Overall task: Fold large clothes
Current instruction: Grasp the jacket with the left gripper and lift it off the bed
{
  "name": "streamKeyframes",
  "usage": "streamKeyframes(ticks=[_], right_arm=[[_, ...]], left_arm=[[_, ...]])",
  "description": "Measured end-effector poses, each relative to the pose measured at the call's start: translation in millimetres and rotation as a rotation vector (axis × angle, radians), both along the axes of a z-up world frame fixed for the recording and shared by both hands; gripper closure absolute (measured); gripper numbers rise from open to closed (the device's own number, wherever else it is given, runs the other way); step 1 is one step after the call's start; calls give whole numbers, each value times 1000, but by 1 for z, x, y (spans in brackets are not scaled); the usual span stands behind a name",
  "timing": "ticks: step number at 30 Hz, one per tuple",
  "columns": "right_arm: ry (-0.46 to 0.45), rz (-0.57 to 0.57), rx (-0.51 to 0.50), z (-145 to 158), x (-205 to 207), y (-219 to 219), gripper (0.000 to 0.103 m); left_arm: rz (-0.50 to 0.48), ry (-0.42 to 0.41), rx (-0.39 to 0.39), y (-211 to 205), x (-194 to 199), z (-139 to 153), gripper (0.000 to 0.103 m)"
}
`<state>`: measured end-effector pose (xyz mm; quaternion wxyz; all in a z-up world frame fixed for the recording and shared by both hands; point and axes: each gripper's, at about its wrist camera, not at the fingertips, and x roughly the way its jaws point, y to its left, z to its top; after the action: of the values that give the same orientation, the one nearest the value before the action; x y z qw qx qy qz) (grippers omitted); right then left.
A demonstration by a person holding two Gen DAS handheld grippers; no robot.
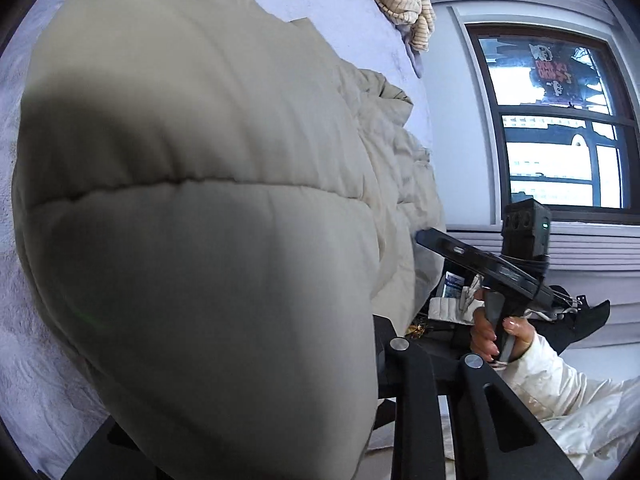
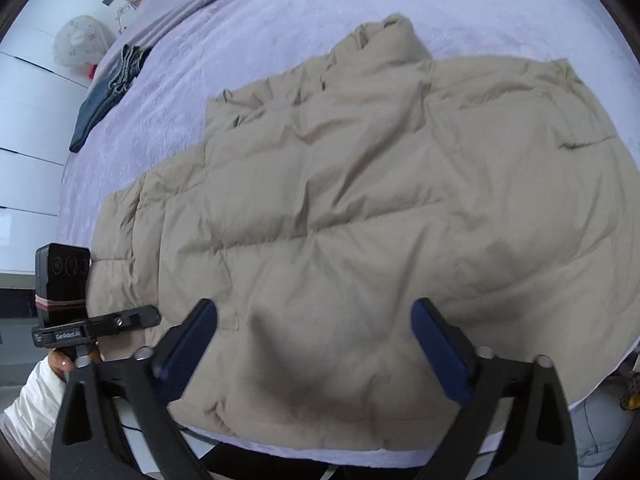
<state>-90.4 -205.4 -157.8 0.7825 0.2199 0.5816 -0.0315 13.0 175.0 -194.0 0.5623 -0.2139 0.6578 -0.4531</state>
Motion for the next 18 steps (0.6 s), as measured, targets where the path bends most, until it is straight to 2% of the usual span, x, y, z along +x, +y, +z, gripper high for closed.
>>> streamKeyframes(ticks=[1,2,9,13,18], right_arm=[[14,-15,-20,-5,3,-5,85],[14,-24,-20,-12,7,-11,95],[9,46,81,-59,37,-26,97],[19,91,141,-71,45,-34,101],[26,72,259,-87,48,-49,103]], left_arm=[[4,-6,-4,-2,-2,9,72],[9,-15,-2,-5,-5,19,72],[69,-101,76,-52,-37,95,72],[56,-150,138,-108,-55,127,72],[30,-202,228,-174,-66,151,71]])
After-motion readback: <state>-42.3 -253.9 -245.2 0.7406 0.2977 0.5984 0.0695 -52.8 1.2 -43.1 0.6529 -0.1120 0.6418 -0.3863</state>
